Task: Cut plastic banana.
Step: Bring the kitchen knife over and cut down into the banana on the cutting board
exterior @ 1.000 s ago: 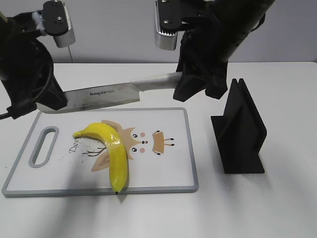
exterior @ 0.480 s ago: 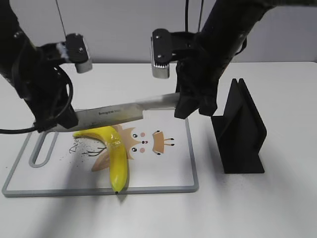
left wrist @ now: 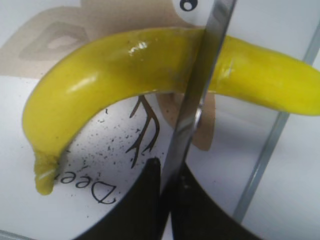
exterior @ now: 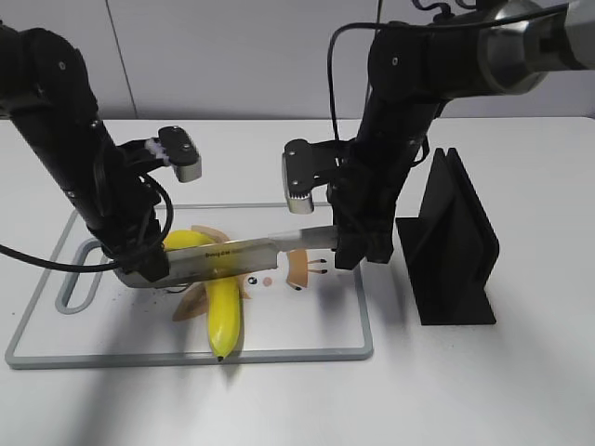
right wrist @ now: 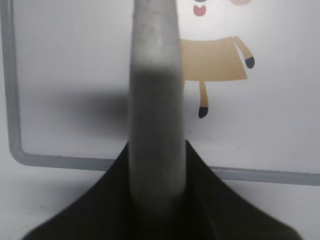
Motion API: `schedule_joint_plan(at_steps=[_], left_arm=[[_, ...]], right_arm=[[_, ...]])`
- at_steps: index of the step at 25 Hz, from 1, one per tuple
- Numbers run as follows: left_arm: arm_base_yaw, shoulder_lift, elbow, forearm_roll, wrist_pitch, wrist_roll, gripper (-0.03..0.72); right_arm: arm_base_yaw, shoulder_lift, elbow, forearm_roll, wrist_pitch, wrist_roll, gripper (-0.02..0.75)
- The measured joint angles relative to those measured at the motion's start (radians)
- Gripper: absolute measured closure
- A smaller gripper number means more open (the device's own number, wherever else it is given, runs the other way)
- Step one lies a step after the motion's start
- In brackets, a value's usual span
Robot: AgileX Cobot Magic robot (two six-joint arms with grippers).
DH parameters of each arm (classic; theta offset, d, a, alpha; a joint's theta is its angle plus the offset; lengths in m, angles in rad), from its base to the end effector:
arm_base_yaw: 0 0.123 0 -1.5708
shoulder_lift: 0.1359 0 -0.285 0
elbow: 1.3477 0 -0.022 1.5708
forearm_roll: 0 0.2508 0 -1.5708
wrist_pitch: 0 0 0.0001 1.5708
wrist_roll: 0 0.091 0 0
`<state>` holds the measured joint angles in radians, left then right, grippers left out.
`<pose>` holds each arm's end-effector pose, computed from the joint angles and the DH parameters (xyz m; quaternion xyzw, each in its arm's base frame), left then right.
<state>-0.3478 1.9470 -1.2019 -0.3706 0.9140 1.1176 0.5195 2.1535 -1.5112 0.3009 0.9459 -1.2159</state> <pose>0.3242 -0.1453 0.1484 0.5737 0.8059 -0.1354 0.0543 0.3540 0.2277 0.1361 -0.6998 0.7025 0.1053 0.0749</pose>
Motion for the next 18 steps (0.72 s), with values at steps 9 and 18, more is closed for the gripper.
schedule_joint_plan(at_steps=[9,18], left_arm=[[0.000,-0.026,0.002,0.005,-0.009,-0.004,0.658],[-0.010,-0.231,0.022,0.032,0.047,-0.024,0.661]], right_arm=[[0.000,-0.010,-0.002,-0.002,0.002,0.006,0.545],[0.009,-0.190,0.010,0.000,0.054,0.021,0.545]])
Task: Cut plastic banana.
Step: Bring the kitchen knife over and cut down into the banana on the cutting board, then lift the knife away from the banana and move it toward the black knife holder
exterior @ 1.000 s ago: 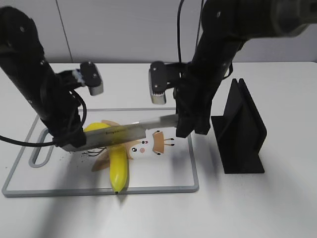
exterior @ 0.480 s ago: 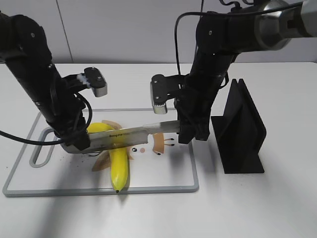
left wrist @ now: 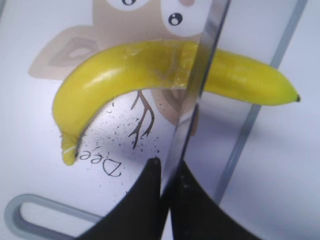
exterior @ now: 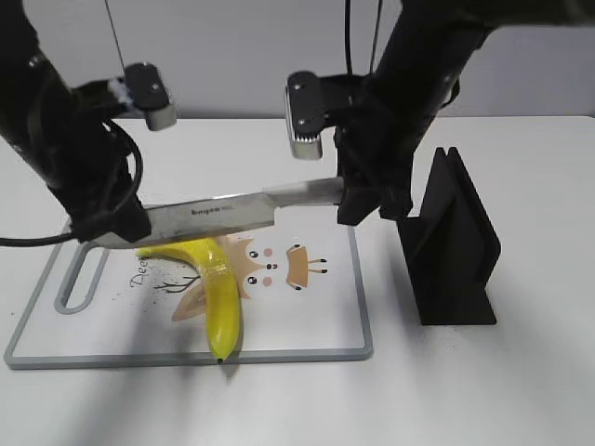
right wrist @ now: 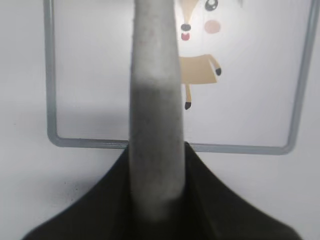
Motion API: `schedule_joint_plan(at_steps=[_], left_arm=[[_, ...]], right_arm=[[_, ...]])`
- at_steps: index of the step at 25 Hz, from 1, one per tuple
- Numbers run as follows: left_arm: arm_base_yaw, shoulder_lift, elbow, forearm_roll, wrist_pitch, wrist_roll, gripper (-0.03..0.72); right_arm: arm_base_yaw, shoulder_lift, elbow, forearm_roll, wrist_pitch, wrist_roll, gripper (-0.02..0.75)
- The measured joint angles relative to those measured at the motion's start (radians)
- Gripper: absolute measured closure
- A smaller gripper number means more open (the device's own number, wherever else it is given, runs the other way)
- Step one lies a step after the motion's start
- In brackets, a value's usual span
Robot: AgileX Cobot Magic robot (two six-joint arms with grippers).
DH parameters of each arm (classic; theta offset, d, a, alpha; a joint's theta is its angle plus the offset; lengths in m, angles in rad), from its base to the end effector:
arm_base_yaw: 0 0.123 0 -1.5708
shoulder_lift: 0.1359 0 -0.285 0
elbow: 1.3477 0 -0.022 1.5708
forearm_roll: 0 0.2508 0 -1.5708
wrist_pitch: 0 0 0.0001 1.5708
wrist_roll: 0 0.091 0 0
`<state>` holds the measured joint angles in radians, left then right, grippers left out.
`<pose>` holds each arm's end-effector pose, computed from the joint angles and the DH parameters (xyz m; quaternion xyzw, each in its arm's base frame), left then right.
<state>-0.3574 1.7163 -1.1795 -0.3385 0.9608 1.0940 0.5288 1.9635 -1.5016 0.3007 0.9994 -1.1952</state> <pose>0.3013 -0.1390 0.2216 0.5884 0.7915 -0.1072 0.1260 0.3375 0.2235 0.2117 -0.7025 0.6923 0.0942 0.1353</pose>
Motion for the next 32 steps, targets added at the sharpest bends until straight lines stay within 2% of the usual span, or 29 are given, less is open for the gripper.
schedule_joint_plan(at_steps=[8,15,17,18,23,24,26,29,32], left_arm=[[-0.006,-0.237,0.000,0.003,0.038,-0.002,0.670],[-0.007,-0.256,0.000,0.002,0.037,-0.002,0.665],[-0.007,-0.256,0.000,0.001,0.029,-0.010,0.614],[-0.007,-0.256,0.000,-0.004,0.016,-0.020,0.559],[-0.006,-0.256,0.000,-0.032,-0.030,-0.035,0.140],[-0.006,-0.256,0.000,-0.034,-0.042,-0.036,0.094],[-0.006,-0.256,0.000,-0.035,-0.069,-0.036,0.054],[-0.001,-0.258,0.000,-0.035,-0.097,-0.044,0.048],[0.019,-0.266,0.000,-0.019,-0.121,-0.147,0.049]], right_arm=[[0.005,-0.176,0.000,0.008,0.018,-0.001,0.545],[0.005,-0.187,0.000,0.009,0.018,-0.001,0.545],[0.005,-0.187,0.000,0.011,0.022,0.000,0.545],[0.005,-0.187,0.000,0.016,0.024,0.007,0.545],[0.005,-0.187,0.000,0.033,0.022,0.032,0.546],[0.005,-0.187,0.000,0.033,0.022,0.033,0.547],[0.005,-0.187,0.000,0.034,0.022,0.036,0.547],[0.005,-0.187,0.000,0.034,0.022,0.041,0.547],[0.005,-0.187,0.000,0.035,0.022,0.099,0.547]])
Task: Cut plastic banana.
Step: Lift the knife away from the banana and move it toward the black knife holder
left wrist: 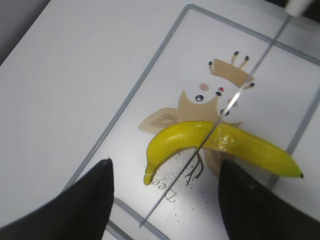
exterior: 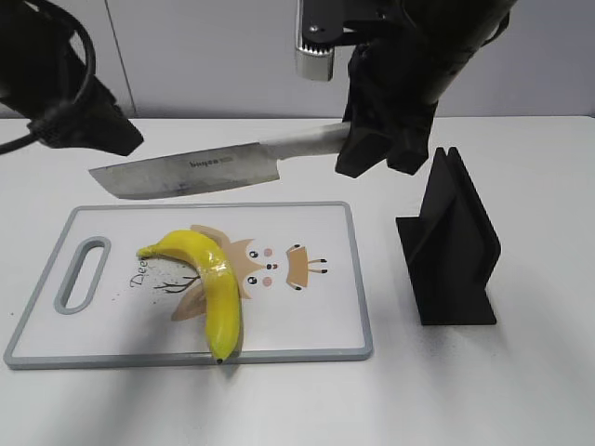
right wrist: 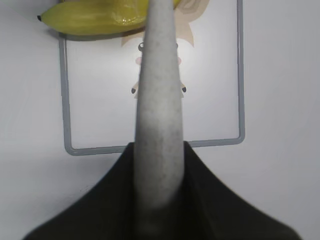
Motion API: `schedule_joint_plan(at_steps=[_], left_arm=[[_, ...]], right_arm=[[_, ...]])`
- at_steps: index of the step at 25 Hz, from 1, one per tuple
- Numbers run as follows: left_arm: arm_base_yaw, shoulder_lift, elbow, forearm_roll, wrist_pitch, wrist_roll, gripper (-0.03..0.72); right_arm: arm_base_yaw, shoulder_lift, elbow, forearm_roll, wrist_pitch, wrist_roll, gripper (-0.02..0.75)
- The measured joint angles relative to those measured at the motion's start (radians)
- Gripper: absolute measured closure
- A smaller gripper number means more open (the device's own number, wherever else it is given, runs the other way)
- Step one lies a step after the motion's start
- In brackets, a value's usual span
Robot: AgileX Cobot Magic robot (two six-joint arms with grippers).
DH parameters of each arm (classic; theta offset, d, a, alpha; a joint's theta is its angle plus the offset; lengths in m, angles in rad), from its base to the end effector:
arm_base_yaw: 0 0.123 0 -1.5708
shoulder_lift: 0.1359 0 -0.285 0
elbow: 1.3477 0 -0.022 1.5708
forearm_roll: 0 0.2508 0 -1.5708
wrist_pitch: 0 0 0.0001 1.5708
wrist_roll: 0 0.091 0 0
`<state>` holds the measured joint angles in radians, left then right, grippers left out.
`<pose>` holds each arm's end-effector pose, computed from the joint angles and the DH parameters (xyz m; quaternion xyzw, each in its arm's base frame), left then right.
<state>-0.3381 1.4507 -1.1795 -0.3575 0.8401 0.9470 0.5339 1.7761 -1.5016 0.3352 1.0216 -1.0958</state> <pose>0.2781 -0.1229 0.3101 0.5049 0.8056 -0.0726 0.3013 0.3131 0.2148 0.2856 -0.6645 0.7090 0.1003 0.2136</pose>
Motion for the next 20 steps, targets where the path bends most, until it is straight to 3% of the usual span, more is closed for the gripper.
schedule_joint_plan(at_steps=[6,9,14,20], left_arm=[[0.102,-0.031,0.000,0.230,0.015,-0.523,0.069],[0.181,-0.037,-0.003,0.322,0.135,-0.684,0.087],[0.297,-0.037,-0.003,0.343,0.352,-0.744,0.101],[0.321,-0.120,0.045,0.263,0.372,-0.749,0.101]], right_arm=[[0.000,-0.001,0.000,-0.019,0.001,0.212,0.547],[0.000,-0.005,0.000,-0.029,0.001,0.355,0.547],[0.000,-0.010,-0.012,-0.053,0.027,0.628,0.547],[0.000,-0.050,-0.005,-0.059,0.139,0.894,0.547]])
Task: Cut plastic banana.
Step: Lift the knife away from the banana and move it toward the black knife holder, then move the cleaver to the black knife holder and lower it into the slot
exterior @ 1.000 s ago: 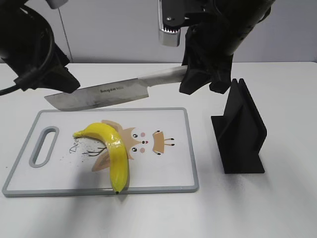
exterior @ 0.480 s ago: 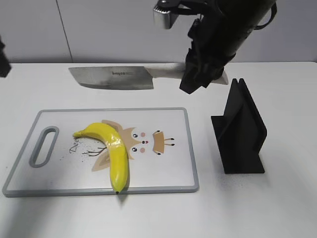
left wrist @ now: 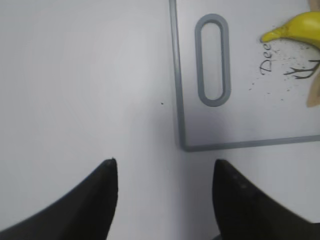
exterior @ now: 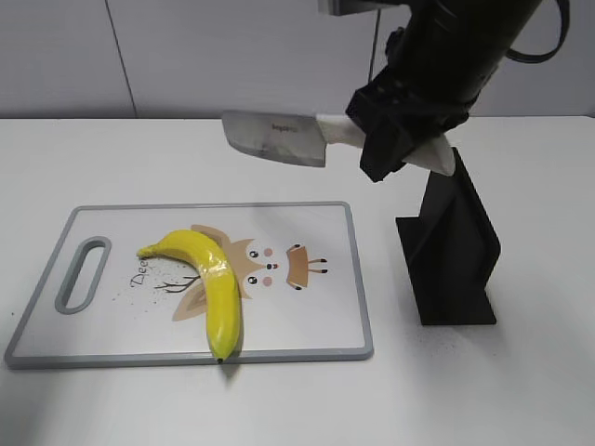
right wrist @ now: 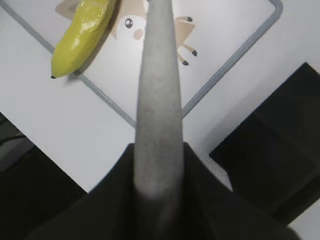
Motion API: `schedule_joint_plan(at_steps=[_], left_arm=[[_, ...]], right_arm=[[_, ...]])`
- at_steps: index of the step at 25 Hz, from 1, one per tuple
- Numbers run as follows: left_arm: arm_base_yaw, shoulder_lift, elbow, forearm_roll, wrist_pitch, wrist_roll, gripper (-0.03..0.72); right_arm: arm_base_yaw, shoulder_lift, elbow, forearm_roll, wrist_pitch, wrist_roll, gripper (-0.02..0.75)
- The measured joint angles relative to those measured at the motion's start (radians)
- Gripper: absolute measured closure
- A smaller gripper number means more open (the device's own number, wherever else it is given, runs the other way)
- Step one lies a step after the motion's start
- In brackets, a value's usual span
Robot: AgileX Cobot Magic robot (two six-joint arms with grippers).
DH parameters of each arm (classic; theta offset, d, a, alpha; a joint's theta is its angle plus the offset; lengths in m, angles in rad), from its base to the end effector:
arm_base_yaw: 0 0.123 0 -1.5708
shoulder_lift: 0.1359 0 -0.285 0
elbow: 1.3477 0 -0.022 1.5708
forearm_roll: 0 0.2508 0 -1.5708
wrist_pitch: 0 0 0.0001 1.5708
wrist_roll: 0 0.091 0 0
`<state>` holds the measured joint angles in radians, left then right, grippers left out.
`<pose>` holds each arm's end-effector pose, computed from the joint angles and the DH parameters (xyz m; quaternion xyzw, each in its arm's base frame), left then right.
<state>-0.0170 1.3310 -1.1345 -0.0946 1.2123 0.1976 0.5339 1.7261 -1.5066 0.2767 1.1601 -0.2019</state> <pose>0.2444 -0.0122 0.3131 0.0952 0.9866 -0.0346 0.1278 0.2971 0.2022 0.3003 -0.3183 0.9285 0.1537 0.1136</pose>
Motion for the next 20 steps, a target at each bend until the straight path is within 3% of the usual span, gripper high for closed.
schedule_joint_plan(at_steps=[8,13,20], left_arm=[[0.000,-0.313,0.229,0.018,0.004,0.000,0.125],[0.000,-0.539,0.359,0.026,-0.051,0.000,0.126],[0.000,-0.842,0.526,0.032,-0.083,0.000,0.126]], right_arm=[[0.001,-0.212,0.223,-0.046,-0.204,0.270,0.547],[0.001,-0.344,0.371,-0.202,-0.353,0.499,0.547],[0.001,-0.474,0.500,-0.441,-0.373,0.764,0.547]])
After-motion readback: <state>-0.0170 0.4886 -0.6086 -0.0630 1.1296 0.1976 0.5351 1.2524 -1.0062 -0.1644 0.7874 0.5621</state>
